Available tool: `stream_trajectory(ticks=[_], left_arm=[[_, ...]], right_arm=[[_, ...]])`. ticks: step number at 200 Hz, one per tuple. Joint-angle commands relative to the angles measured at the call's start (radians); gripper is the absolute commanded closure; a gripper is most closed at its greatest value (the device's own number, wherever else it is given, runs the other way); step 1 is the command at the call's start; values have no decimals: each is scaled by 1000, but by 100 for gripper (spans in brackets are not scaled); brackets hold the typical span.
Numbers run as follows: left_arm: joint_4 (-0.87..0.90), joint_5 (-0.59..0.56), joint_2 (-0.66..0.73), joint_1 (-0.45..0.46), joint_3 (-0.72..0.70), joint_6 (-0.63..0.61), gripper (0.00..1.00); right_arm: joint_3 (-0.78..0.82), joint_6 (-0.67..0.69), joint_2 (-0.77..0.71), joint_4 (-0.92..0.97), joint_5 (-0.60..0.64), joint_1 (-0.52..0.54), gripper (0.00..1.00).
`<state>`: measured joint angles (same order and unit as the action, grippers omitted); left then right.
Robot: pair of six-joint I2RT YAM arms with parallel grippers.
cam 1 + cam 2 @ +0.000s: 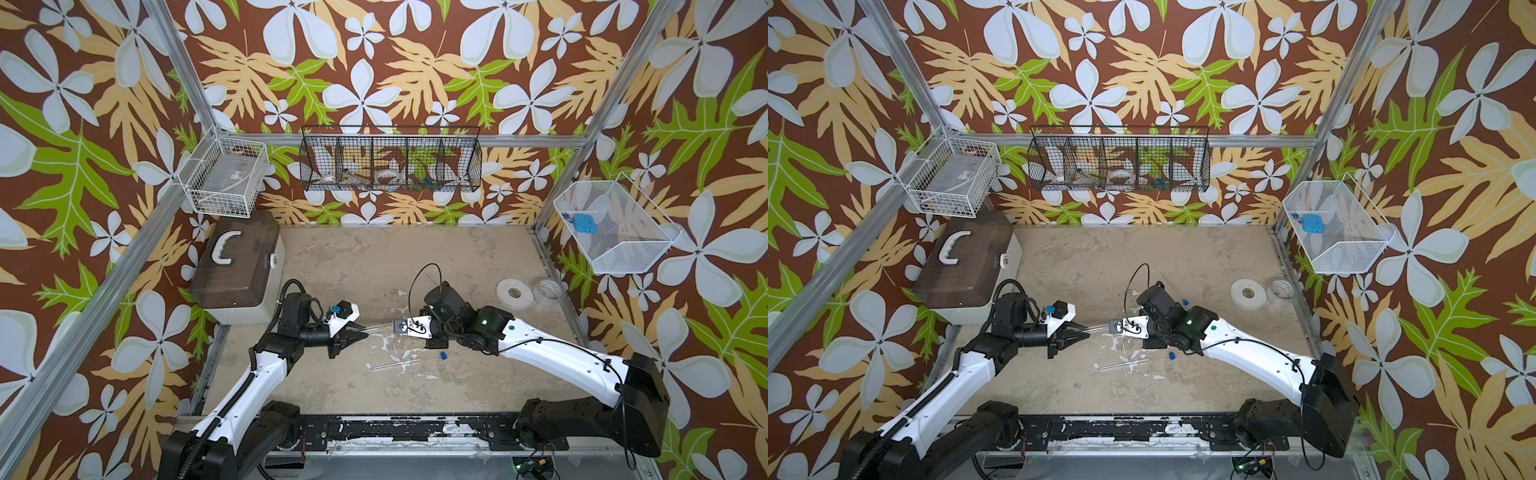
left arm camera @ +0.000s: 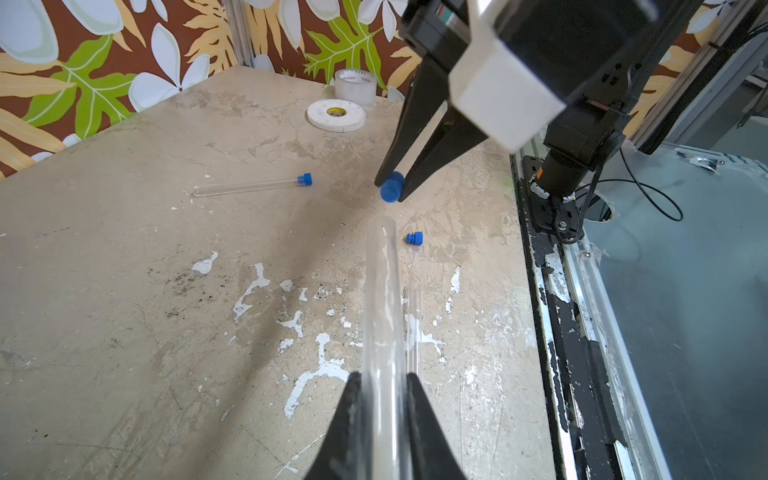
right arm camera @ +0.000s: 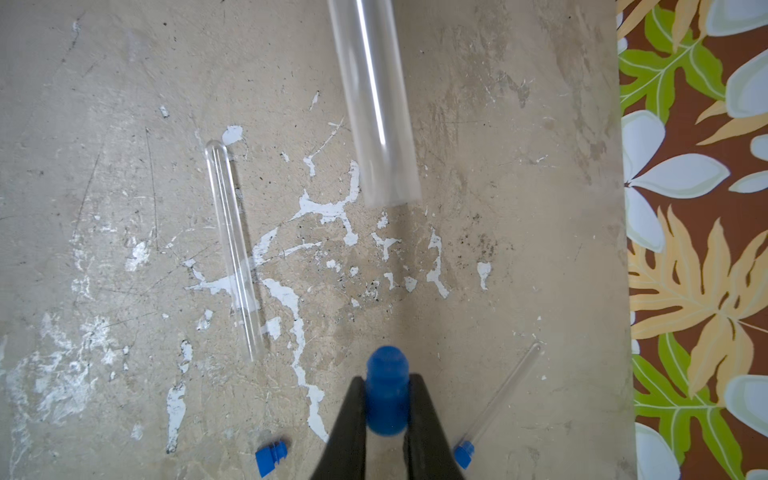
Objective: Insert stoppers into test tubes
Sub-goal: Insert the stopper into the test tube.
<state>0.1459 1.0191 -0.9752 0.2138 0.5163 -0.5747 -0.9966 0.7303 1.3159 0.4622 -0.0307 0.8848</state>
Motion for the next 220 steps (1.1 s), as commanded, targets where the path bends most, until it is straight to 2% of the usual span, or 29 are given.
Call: stream_trajectory(ticks=[1, 83, 220], left_arm=[[0, 44, -9, 11, 6, -3, 100], [-24, 68, -31, 48, -5, 19, 100], [-47, 65, -33, 53, -14, 45, 100]], right_arm=[[6, 34, -19, -43, 34, 18, 86], [20, 49, -17, -67, 48, 60, 86], [-23, 39, 36, -46, 29, 86, 87]])
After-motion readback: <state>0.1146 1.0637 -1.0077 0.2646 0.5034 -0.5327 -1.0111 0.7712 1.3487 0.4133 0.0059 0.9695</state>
